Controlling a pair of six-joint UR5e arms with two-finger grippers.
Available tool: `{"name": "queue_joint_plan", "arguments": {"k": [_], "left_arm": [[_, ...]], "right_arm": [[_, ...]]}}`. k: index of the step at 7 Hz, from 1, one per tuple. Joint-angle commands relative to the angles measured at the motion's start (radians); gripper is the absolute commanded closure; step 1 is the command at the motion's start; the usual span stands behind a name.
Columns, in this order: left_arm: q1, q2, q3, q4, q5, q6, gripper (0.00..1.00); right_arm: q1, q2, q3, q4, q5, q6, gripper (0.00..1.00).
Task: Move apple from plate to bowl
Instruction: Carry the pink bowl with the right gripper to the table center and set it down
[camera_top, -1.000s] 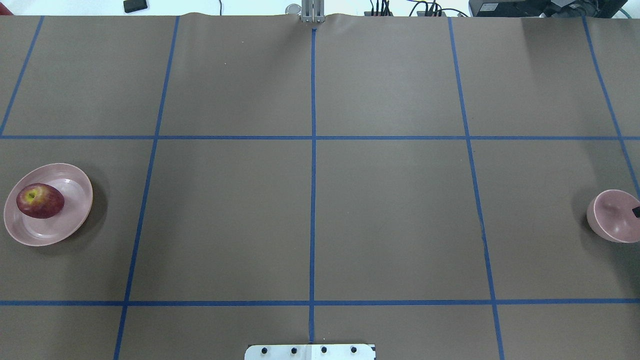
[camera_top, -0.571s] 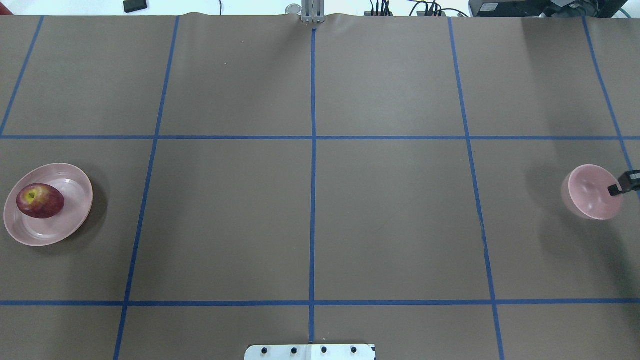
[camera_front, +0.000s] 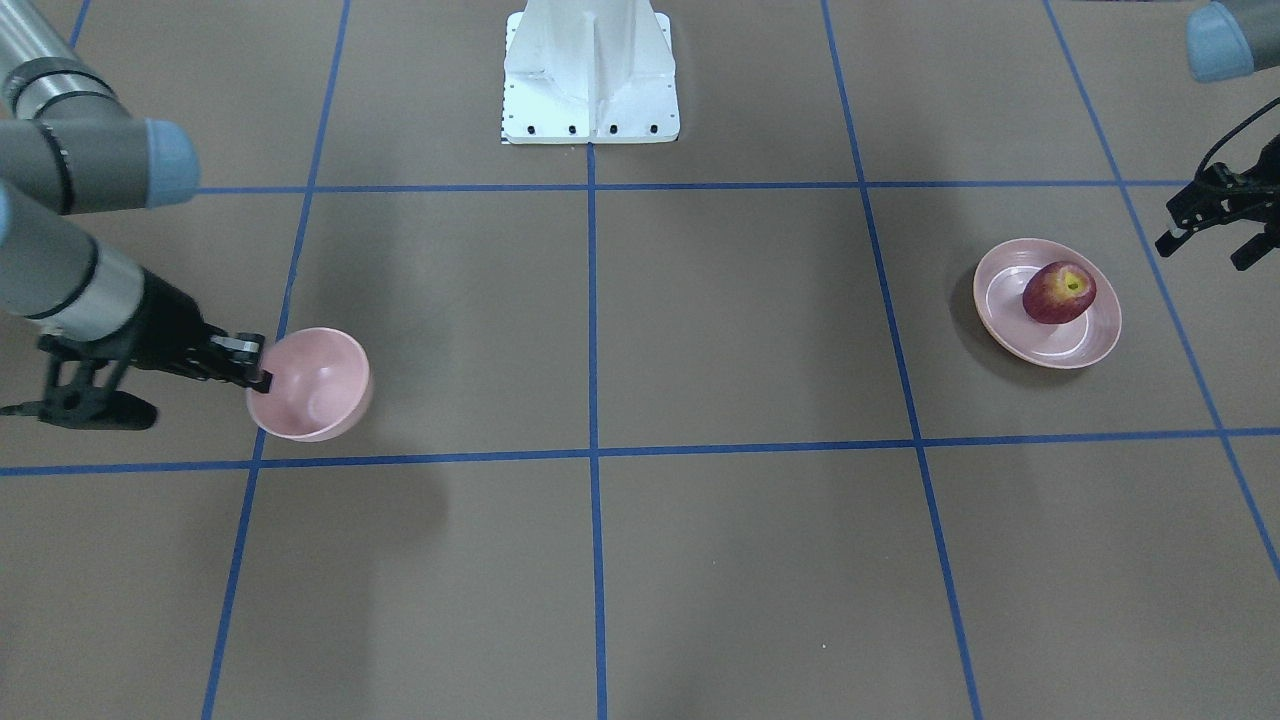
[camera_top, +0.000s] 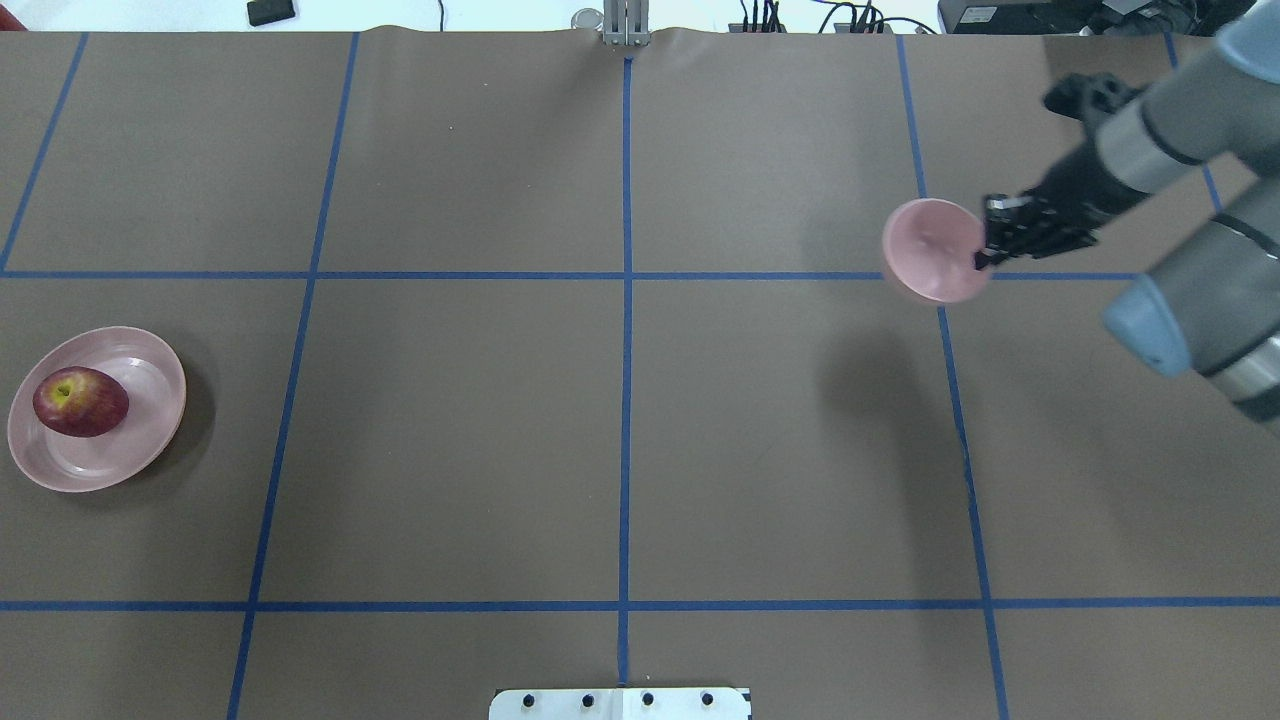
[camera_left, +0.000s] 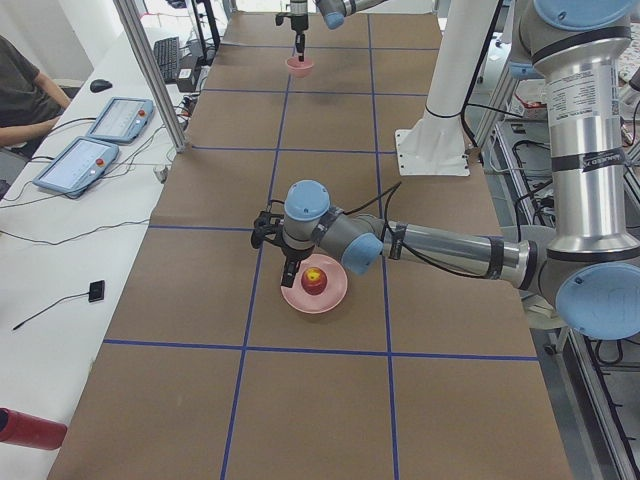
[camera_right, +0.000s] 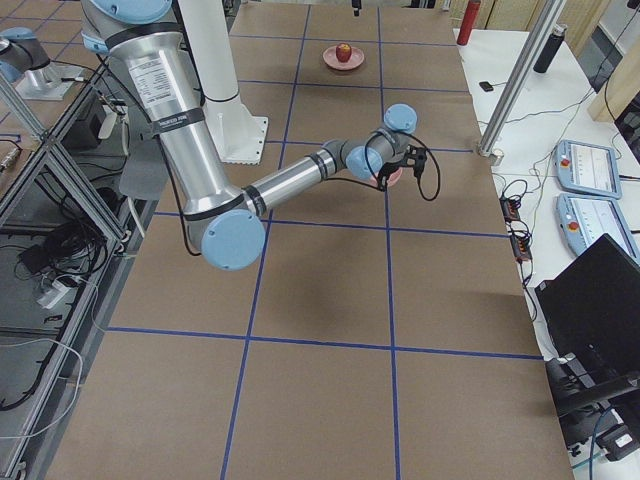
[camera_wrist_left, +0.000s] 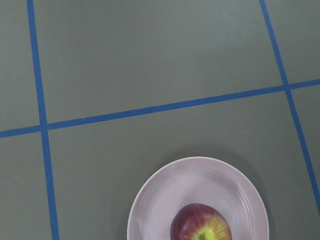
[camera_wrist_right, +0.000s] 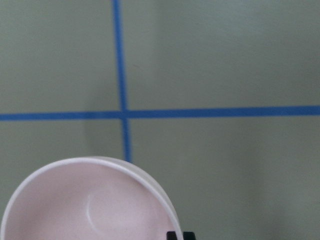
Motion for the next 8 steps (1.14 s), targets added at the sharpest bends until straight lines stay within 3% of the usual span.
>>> {"name": "queue_joint_plan", "arguments": {"k": [1,2,6,7,8], "left_arm": [[0.034,-0.047,0.035,0.006,0.023,-0.076,0.02],[0.036,-0.048,0.038,0.003,0.026,-0.110,0.02],[0.045,-0.031,0.045,0.001,0.027,-0.106,0.02],[0.059,-0.031,0.072,-0.002,0.030,-0.106,0.02],[0.088,-0.031,0.080,-0.002,0.042,-0.109,0.02]], "right_arm": [[-0.160,0.275,-0.146,-0.025,-0.116,0.282,1.00],[-0.225,0.318,-0.192,-0.012,-0.223,0.337,1.00],[-0.274,0.326,-0.265,0.070,-0.250,0.341,1.00],[-0.279,0.323,-0.266,0.076,-0.250,0.341,0.80],[-0.279,0.325,-0.265,0.076,-0.250,0.340,0.15]]}}
